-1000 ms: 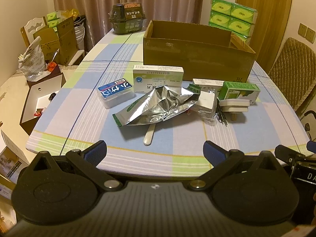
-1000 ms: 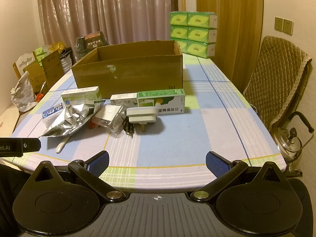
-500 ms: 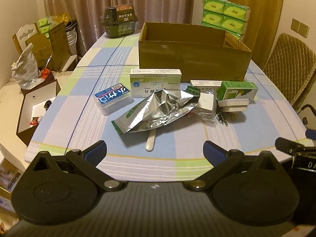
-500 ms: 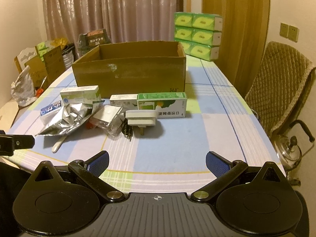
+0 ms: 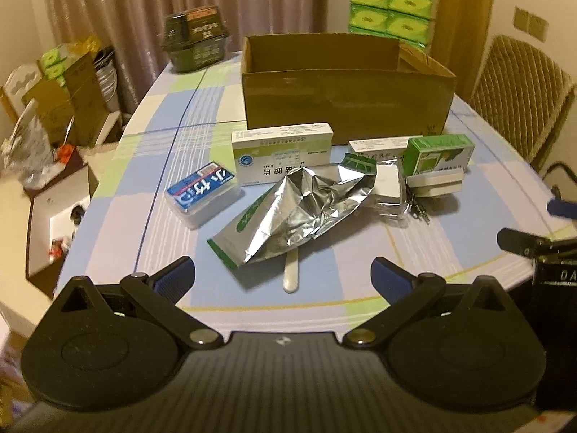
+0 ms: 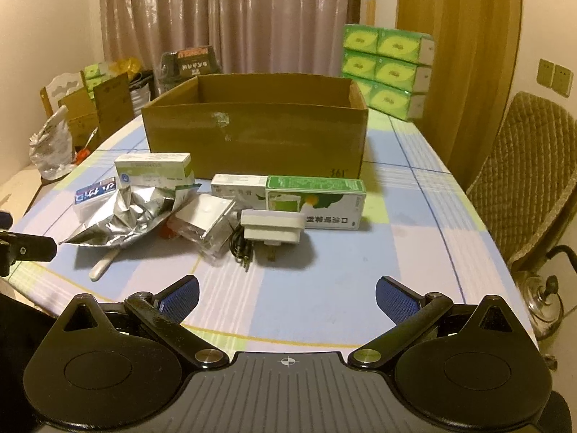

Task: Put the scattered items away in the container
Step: 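Reach the left tool to the silver foil bag while the right tool grasps the white plug adapter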

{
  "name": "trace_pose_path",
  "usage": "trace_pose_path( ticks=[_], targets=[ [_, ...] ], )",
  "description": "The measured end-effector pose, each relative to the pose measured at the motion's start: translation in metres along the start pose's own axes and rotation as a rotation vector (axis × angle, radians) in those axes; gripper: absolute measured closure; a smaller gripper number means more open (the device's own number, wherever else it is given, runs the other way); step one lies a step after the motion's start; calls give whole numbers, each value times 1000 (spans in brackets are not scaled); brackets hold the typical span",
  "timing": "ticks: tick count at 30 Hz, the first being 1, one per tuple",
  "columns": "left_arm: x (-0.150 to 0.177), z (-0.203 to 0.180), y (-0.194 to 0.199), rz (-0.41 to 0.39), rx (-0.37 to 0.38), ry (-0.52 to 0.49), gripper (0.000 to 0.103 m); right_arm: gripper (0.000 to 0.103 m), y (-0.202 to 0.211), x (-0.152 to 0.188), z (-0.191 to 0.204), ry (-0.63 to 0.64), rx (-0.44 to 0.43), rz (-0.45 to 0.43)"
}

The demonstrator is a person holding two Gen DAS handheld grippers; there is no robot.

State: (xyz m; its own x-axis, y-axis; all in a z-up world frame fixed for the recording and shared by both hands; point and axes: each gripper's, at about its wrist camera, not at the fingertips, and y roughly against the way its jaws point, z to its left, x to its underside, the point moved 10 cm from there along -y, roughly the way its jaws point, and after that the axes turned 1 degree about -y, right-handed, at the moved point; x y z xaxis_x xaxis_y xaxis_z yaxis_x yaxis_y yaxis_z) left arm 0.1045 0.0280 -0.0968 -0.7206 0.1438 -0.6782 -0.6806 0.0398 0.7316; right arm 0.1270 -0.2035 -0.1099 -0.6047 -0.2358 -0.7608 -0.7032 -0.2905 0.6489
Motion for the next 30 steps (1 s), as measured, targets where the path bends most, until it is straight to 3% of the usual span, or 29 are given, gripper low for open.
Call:
trace_pose_path(
  ticks=[6,12,17,25,30],
  targets=[
    [-10,1,-19,2,18,-139,1,2,-17,-3,5,17,-36,35],
    [-16,-7,-49,69,60,-391,1,2,-38,-11,11,56,-59,68],
    [-24,-13,-71,108,104,-537,1,2,-61,-19,9,48,-52,74],
    [-33,-20,-99,148,160,-627,1,2,-90,-32,7,37,-19,72],
    [-37,-28,-111,161,203,-664,8,2,-102,-38,4,23,-21,75]
  ],
)
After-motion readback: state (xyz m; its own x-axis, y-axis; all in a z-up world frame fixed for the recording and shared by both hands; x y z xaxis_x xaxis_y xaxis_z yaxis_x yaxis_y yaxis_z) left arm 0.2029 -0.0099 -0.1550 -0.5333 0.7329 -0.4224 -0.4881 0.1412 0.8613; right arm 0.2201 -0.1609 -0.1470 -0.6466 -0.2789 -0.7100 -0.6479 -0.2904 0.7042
